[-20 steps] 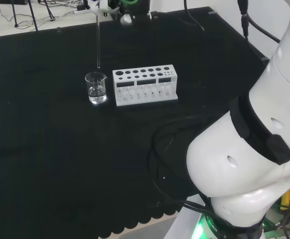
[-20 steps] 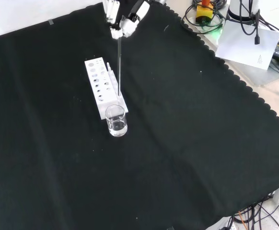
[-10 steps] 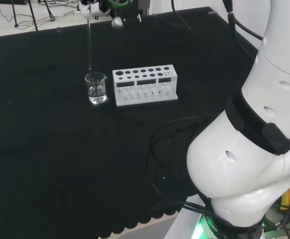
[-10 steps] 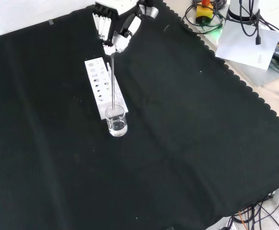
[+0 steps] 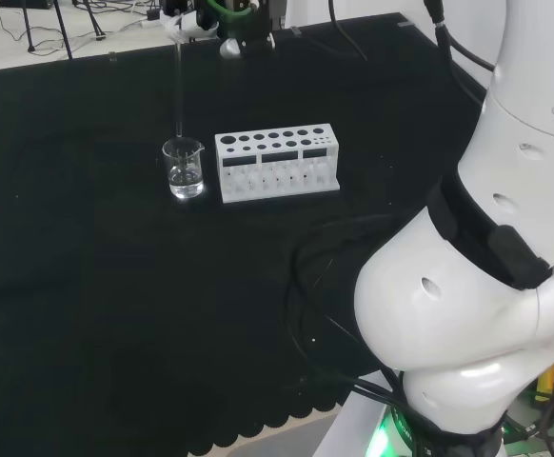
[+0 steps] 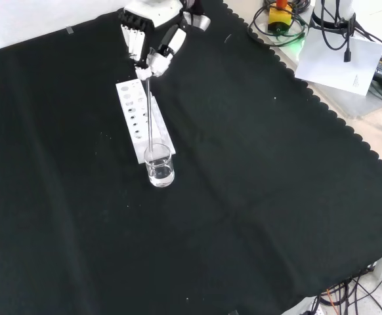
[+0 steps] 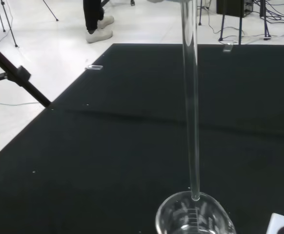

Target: Stir in the beaker to the left of the white test tube rack with the glass rod.

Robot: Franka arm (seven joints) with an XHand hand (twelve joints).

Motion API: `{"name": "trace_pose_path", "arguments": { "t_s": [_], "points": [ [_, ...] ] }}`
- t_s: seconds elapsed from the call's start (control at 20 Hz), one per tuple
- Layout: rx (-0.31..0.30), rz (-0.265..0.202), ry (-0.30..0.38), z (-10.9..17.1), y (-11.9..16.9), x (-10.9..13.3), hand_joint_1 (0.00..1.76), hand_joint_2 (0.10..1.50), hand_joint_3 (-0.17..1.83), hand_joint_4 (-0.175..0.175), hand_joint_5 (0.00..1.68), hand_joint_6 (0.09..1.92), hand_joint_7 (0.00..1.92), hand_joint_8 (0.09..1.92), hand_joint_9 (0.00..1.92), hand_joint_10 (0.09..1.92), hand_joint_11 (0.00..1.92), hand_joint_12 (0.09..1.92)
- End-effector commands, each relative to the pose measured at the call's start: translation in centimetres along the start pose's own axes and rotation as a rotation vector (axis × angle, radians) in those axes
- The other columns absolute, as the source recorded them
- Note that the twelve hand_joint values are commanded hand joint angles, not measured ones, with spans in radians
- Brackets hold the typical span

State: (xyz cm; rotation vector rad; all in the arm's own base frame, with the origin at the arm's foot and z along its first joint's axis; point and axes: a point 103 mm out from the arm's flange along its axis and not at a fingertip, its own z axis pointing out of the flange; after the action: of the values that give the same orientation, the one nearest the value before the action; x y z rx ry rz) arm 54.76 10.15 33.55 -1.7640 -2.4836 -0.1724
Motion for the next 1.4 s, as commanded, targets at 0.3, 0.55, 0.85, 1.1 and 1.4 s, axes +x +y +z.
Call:
{"name": "trace_pose_path", "arguments": {
  "t_s": [0.3, 0.55, 0.85, 1.1, 1.4],
  "points": [
    [0.051, 0.002, 0.011, 4.6, 0.7, -0.3, 1.31, 1.1, -0.17, -0.175, 1.18, 0.44, 1.24, 0.9, 1.59, 0.88, 1.64, 0.66],
    [0.075, 0.002, 0.012, 6.4, 0.6, -0.1, 1.31, 1.1, -0.17, -0.175, 1.18, 0.44, 1.24, 0.89, 1.6, 0.88, 1.64, 0.66],
    [0.081, -0.006, 0.021, 7.1, 0.7, 0.9, 1.31, 1.1, -0.17, -0.175, 1.18, 0.44, 1.24, 0.89, 1.6, 0.87, 1.64, 0.66],
    [0.08, -0.019, 0.027, 7.5, 1.0, 1.8, 1.31, 1.1, -0.17, -0.175, 1.18, 0.44, 1.24, 0.89, 1.6, 0.87, 1.64, 0.66],
    [0.076, -0.019, 0.018, 7.8, 1.9, 1.2, 1.31, 1.1, -0.17, -0.175, 1.18, 0.44, 1.24, 0.89, 1.6, 0.87, 1.64, 0.66]
  ]
}}
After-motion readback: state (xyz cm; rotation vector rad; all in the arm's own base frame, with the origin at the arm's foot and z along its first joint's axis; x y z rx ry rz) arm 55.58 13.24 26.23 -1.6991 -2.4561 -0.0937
